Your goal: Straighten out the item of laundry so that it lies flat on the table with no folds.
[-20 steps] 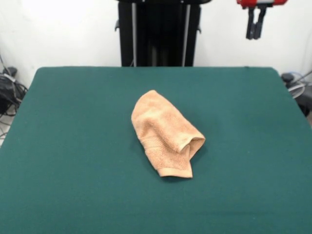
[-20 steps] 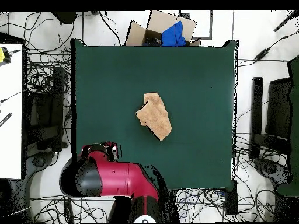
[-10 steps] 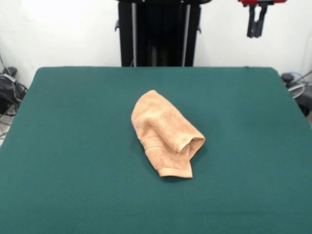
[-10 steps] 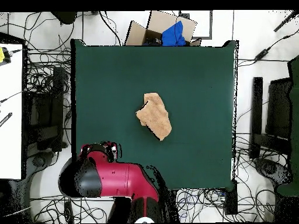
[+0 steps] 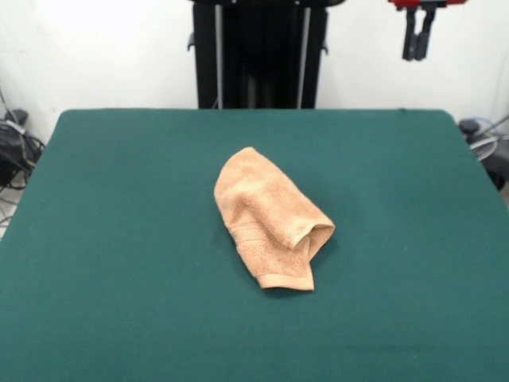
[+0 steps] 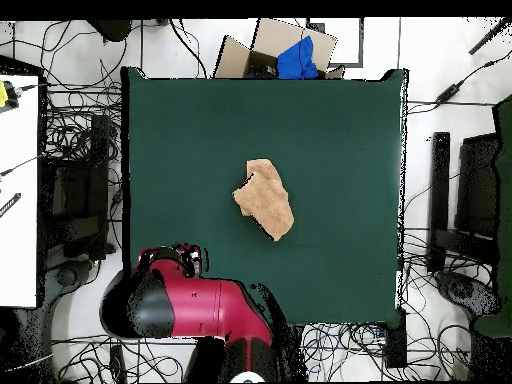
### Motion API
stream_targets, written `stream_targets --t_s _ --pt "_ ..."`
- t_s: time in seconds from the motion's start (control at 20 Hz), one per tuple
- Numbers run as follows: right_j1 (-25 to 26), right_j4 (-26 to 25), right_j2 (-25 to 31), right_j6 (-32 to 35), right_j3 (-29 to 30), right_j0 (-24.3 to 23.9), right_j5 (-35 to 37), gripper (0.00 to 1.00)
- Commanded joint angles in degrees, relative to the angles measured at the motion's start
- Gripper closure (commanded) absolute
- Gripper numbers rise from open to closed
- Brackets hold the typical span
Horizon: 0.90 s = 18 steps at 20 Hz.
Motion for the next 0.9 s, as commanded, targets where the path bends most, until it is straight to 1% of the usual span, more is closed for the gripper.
stream_targets --t_s 0.05,0.5,0.9 --pt "0.54 1.57 0.69 10.7 1.27 -0.02 5.13 1.0" --pt "0.77 1.71 0.83 10.59 1.06 -0.27 5.5 1.0" --pt "0.16 1.25 0.7 10.7 1.84 0.19 3.86 1.0"
